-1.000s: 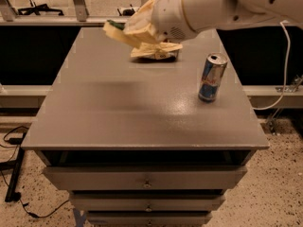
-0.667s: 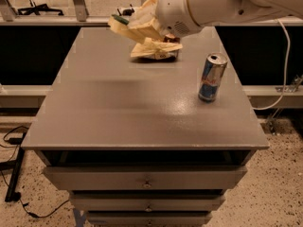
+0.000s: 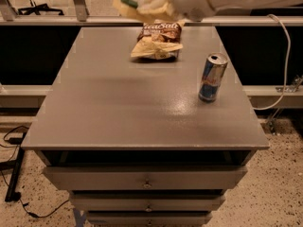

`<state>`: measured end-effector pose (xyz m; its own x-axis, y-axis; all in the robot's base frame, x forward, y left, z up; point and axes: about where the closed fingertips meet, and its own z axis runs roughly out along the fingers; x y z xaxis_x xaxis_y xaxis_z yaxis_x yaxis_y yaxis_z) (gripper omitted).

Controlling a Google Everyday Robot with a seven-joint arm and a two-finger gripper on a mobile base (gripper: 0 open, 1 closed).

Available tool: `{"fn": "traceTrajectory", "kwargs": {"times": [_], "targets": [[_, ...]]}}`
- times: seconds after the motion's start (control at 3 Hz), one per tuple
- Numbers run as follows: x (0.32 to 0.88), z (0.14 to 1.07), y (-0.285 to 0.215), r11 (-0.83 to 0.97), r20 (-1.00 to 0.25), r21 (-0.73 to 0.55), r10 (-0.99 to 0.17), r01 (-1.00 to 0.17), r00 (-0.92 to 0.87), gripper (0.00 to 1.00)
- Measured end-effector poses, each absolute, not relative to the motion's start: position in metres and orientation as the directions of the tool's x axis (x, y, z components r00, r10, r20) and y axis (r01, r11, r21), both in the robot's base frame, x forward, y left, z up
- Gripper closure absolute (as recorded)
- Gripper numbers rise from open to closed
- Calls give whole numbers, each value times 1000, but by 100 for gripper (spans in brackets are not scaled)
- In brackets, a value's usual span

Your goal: Move sponge near brown chip bag

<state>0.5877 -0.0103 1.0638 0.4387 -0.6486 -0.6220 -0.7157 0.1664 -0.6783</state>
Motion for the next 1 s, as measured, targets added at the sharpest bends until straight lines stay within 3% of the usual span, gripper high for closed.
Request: {"fn": "traceTrajectory", "kwargs": {"times": [0.33, 1.0], "targets": [[618, 1101, -49, 111, -512, -777, -684, -619, 520, 100], [673, 1100, -136, -51, -295, -828, -806, -558, 513, 100]]}}
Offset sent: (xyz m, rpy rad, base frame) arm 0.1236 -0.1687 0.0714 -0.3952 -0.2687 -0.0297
